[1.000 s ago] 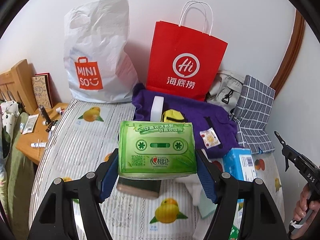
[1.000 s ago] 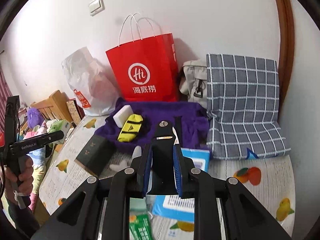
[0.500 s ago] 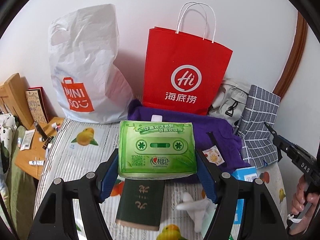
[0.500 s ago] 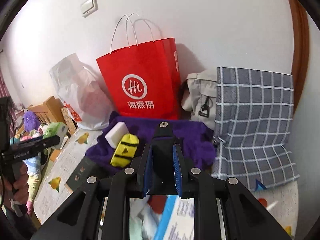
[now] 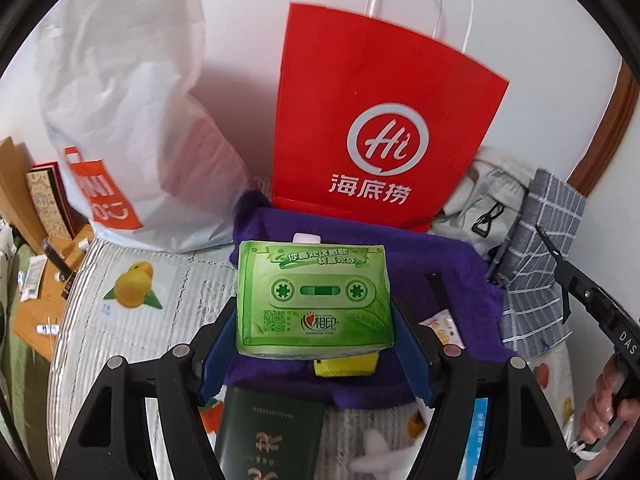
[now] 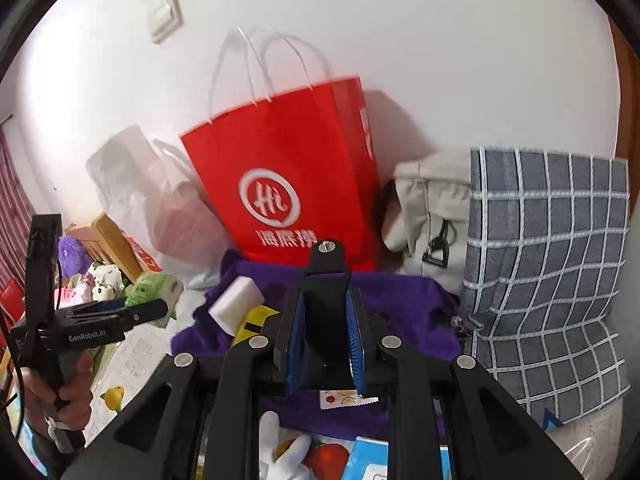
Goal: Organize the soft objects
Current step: 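Lower the tissue pack onto the towel and open the left tool while the right tool releases the green packet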
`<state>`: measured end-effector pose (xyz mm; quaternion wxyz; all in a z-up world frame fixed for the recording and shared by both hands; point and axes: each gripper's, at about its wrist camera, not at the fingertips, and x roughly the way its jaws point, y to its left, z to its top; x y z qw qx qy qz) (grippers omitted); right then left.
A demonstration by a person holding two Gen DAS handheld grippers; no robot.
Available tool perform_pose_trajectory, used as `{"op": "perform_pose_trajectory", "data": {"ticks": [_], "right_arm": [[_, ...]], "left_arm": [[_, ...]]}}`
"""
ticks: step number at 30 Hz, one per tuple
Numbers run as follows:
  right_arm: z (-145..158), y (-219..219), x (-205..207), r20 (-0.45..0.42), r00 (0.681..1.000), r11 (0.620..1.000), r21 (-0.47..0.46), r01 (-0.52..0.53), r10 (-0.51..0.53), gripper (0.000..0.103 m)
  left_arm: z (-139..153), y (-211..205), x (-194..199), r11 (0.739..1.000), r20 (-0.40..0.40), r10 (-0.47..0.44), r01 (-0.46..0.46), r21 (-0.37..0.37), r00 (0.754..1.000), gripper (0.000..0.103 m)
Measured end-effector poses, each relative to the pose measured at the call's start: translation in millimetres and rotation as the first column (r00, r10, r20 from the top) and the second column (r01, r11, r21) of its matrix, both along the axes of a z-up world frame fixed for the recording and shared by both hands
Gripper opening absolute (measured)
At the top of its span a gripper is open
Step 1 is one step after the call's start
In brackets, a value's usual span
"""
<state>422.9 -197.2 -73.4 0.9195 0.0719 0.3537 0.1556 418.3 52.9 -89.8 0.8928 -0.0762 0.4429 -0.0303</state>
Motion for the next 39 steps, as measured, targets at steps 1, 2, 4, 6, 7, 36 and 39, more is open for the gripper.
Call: {"op": "perform_pose_trajectory", "data": {"ticks": [1,2,4,6,7,36,39], "right_arm": [[-4,-1,3,-0.008,1.000,1.000,0.000,0.005,-0.005,0.021],[-7,-3,5,-0.017,1.000,1.000,0.005,0.009,-0.009,0.021],[-14,-3,7,-0.030,1.000,1.000,0.000,0.008,-0.008,0.021],[-24,-1,14,-0.053,0.999,0.999,-0.031,0.010,-0.012,0.021],[-26,-1,16,-0.062,0.998,0.999,-0.035,0.011,-0.014,0.021],[-115,-2,64,-0.314,0.948,0.994,-0.107,0.018,-0.051,0.021],[-118,2,66,-0.320,0.946,0.994,-0.106,0.015,-0.048,0.021]], "left_arm": [[-5,1,3,1.000,-0.010,0.003,-0.003,0.003,1.000,0.070],[-13,5,7,1.000,-0.027,0.010,-0.010,-0.005,1.000,0.070],[-26,12,18,0.999,-0.069,0.026,-0.028,-0.026,0.997,0.070],[-34,15,24,0.999,-0.097,0.027,-0.031,-0.036,0.995,0.070],[-35,16,25,0.999,-0.096,0.021,-0.024,-0.034,0.995,0.070],[-81,-1,44,0.998,-0.242,-0.058,0.054,-0.024,0.969,0.071],[-86,-5,45,0.997,-0.256,-0.072,0.066,-0.030,0.964,0.071]]}}
